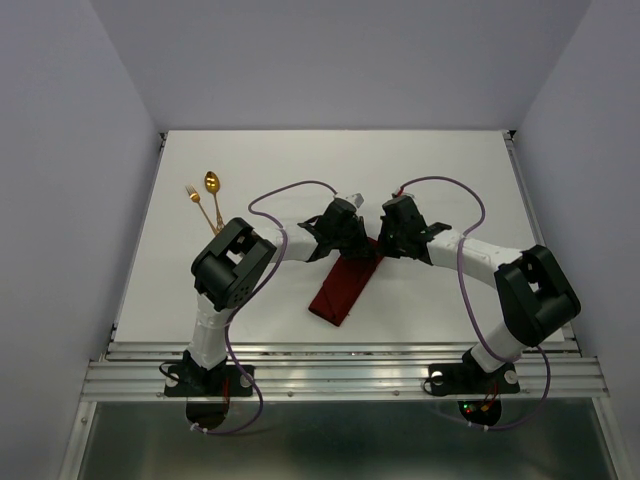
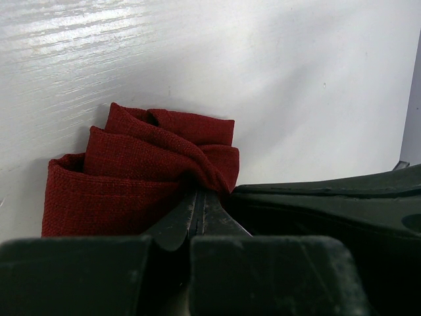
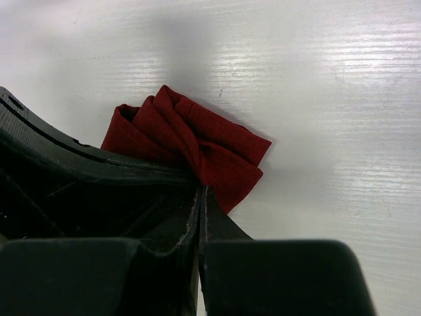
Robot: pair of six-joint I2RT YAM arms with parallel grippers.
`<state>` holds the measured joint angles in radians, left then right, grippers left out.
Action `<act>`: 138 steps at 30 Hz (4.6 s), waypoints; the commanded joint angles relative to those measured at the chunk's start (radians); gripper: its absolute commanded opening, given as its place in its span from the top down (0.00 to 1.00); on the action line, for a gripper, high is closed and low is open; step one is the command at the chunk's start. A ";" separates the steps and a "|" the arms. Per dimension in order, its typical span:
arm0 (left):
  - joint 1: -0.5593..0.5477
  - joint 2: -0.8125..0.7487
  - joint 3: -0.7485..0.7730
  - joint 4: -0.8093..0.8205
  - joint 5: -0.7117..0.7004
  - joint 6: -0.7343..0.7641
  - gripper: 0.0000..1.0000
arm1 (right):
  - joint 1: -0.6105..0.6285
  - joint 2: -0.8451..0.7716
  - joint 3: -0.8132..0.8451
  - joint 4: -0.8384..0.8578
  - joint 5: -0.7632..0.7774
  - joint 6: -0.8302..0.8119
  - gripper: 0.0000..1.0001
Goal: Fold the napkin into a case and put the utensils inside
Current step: Stuff the top corner of the smaller-rectangle-folded napkin into the folded napkin.
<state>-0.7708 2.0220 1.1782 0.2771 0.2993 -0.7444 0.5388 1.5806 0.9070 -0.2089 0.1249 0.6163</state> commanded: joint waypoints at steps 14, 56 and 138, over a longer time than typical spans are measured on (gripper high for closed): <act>-0.004 -0.003 -0.014 -0.012 -0.005 0.020 1.00 | 0.009 -0.059 0.007 0.060 -0.005 -0.012 0.99; -0.004 -0.002 -0.015 -0.015 0.001 0.020 1.00 | 0.009 -0.024 0.035 -0.003 0.019 -0.001 0.99; -0.004 0.032 0.021 0.074 0.060 -0.059 1.00 | 0.009 -0.063 -0.010 0.011 -0.062 0.042 0.99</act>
<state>-0.7723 2.0350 1.1671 0.3237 0.3775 -0.7887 0.5385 1.5723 0.9001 -0.2504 0.1192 0.6521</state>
